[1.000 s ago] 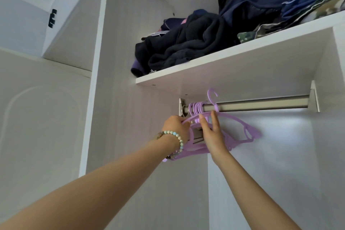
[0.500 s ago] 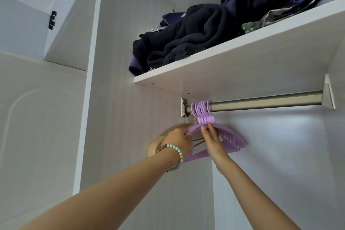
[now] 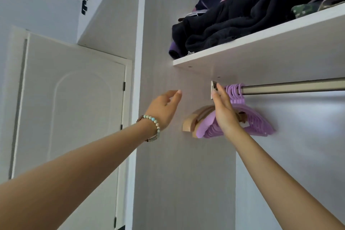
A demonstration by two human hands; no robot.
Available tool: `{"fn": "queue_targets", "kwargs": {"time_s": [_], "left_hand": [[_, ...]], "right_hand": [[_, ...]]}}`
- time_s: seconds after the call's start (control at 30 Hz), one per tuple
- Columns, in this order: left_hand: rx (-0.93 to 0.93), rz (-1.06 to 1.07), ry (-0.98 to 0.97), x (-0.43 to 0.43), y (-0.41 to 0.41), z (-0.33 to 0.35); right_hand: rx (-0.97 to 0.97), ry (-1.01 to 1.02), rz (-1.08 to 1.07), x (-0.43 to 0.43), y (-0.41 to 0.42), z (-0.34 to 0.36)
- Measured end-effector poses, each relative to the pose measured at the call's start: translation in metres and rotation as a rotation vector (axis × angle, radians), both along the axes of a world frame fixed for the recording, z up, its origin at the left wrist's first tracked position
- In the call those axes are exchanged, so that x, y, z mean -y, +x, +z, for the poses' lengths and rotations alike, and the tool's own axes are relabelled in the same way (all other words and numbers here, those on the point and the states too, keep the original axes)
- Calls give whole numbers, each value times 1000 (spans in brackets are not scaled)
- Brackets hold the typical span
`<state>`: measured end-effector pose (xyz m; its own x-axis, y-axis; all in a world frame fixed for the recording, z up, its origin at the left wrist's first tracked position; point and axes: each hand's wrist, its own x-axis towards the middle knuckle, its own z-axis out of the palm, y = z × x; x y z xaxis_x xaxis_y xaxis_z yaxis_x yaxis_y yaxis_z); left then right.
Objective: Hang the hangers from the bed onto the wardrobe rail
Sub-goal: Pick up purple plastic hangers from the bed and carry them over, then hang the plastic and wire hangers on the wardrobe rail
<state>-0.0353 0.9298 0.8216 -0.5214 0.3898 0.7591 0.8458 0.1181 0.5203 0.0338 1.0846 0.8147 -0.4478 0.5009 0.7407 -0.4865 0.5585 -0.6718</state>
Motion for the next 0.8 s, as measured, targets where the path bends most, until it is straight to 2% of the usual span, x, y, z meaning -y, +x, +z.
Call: {"fn": "queue_targets", "kwargs": {"time_s": [0.2,0.43,0.6,0.8], "left_hand": [[-36,99,64,126,-22,-12],[46,331,98,328,-63,-63],[162,555,34,490,-84,-107],[282,833,-105,669,-89,-188]], "right_hand": [[-3,132,117,118,-17,10],[108,301,330,284,-72,-5],[211,429,452,429,-132,-48],[381,579,633,602,-191,-134]]}}
